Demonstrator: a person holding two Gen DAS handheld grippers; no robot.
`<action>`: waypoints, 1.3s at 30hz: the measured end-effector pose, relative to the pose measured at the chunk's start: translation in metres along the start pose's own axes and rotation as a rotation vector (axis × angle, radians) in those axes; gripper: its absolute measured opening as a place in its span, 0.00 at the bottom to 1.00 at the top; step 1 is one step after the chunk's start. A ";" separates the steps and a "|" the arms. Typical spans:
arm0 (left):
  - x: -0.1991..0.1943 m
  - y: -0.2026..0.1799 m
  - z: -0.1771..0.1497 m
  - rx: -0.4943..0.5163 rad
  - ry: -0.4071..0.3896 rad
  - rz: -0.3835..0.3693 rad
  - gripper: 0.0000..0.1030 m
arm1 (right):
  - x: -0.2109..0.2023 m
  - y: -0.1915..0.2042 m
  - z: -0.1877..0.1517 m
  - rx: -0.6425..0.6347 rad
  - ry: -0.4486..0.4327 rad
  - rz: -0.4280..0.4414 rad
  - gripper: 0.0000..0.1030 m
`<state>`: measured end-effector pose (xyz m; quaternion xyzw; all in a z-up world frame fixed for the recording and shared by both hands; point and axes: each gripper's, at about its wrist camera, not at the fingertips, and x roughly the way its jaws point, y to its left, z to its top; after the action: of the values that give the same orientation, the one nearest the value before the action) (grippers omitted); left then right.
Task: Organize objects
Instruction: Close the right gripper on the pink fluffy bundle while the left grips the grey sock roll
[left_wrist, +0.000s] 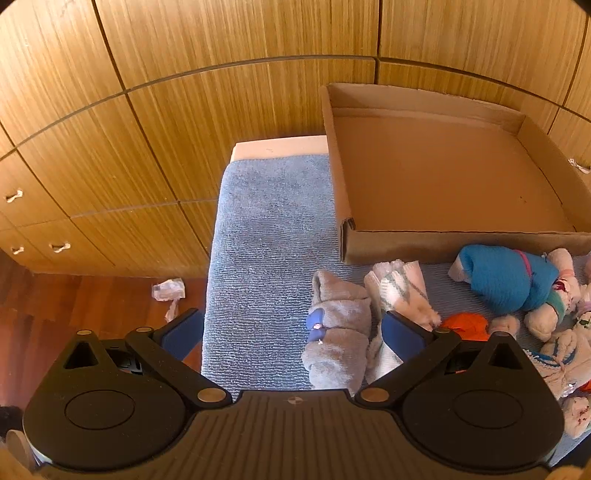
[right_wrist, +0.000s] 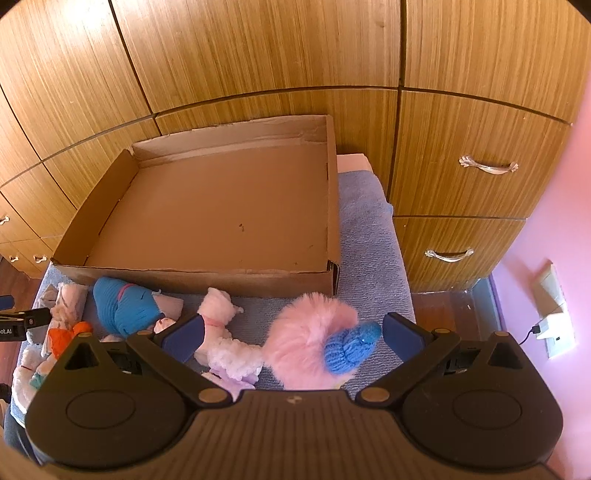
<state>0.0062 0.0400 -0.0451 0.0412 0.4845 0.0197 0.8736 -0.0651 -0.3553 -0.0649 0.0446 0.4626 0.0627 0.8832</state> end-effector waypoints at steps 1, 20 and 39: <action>0.000 0.001 0.000 -0.001 0.000 -0.002 1.00 | 0.000 0.000 0.000 0.002 0.000 -0.001 0.99; -0.002 0.020 0.003 -0.026 -0.012 -0.019 1.00 | -0.010 -0.006 0.001 0.001 -0.022 0.011 0.99; 0.014 0.005 -0.013 0.114 -0.109 -0.128 0.86 | 0.001 -0.018 -0.027 0.031 -0.113 0.021 0.85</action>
<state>0.0020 0.0464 -0.0633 0.0608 0.4380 -0.0663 0.8944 -0.0854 -0.3727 -0.0841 0.0666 0.4123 0.0625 0.9064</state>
